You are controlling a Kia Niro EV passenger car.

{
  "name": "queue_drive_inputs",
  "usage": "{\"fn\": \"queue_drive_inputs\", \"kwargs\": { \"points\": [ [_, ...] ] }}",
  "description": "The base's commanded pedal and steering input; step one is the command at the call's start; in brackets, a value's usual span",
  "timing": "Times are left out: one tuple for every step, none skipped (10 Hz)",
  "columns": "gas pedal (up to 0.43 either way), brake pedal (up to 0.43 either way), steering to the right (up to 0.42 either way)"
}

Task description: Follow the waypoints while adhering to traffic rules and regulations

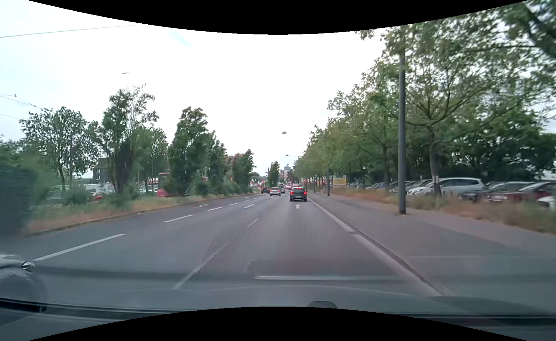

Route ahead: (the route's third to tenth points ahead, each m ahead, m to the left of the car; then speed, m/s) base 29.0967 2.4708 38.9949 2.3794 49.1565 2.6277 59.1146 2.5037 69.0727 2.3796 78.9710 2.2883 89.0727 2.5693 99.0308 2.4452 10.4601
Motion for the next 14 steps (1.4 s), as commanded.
{"fn": "queue_drive_inputs", "kwargs": {
  "points": [
    [0.0, 0.165, -0.004],
    [0.0, 0.165, -0.004],
    [0.0, 0.165, -0.004],
    [0.0, 0.165, -0.005],
    [0.0, 0.165, -0.005],
    [0.0, 0.165, -0.005],
    [0.0, 0.171, -0.004],
    [0.0, 0.165, -0.004],
    [0.0, 0.171, -0.004],
    [0.0, 0.171, -0.004],
    [0.0, 0.171, -0.005],
    [0.0, 0.171, -0.005],
    [0.0, 0.171, -0.004],
    [0.0, 0.165, -0.005]
  ]
}}
